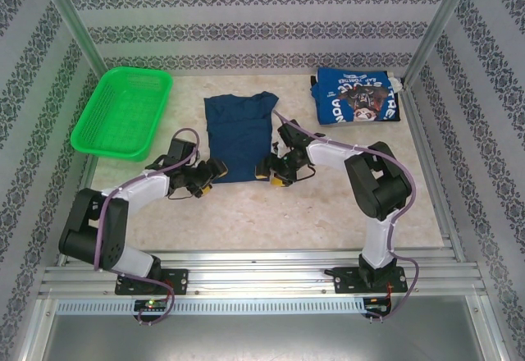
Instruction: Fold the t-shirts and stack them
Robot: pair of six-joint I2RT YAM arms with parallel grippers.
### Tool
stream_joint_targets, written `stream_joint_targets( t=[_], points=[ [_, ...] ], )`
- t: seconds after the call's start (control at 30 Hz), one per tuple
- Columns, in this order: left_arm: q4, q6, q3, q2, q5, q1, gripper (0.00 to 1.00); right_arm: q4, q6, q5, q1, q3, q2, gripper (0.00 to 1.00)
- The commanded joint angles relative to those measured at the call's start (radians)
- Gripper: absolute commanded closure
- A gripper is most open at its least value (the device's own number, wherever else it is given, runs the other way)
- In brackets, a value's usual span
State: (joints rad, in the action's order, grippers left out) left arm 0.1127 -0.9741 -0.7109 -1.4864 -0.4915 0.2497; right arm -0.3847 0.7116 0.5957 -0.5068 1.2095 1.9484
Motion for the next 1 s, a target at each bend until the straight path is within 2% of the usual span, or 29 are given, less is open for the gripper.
stream_joint_targets(
  t=[0.0, 0.2, 0.3, 0.4, 0.53, 0.63, 0.8, 0.97],
  points=[
    [-0.048, -0.016, -0.019, -0.041, 0.037, 0.011, 0.27, 0.014, 0.012, 0.004, 0.000, 0.039, 0.024, 0.39],
    [-0.019, 0.014, -0.060, -0.104, 0.096, 0.010, 0.39, 0.015, 0.023, -0.010, 0.002, 0.076, 0.059, 0.42],
    [-0.018, 0.015, -0.075, -0.131, 0.112, 0.014, 0.49, 0.014, 0.030, -0.033, 0.005, 0.083, 0.068, 0.47],
    [-0.024, 0.019, -0.090, -0.159, 0.138, 0.014, 0.62, 0.028, 0.053, -0.042, 0.013, 0.078, 0.079, 0.59],
    [-0.004, 0.035, -0.134, -0.194, 0.148, 0.022, 0.84, 0.036, 0.073, -0.053, 0.017, 0.074, 0.069, 0.86],
    [0.036, 0.054, -0.145, -0.172, 0.152, 0.023, 0.99, 0.014, 0.068, -0.046, 0.019, 0.068, 0.042, 0.97],
    [0.143, 0.073, -0.062, 0.001, 0.148, 0.022, 1.00, -0.043, 0.067, -0.028, 0.019, 0.009, -0.054, 1.00],
    [0.235, 0.016, 0.068, 0.221, 0.140, 0.047, 1.00, -0.054, 0.142, 0.005, 0.003, -0.126, -0.191, 1.00]
  ],
)
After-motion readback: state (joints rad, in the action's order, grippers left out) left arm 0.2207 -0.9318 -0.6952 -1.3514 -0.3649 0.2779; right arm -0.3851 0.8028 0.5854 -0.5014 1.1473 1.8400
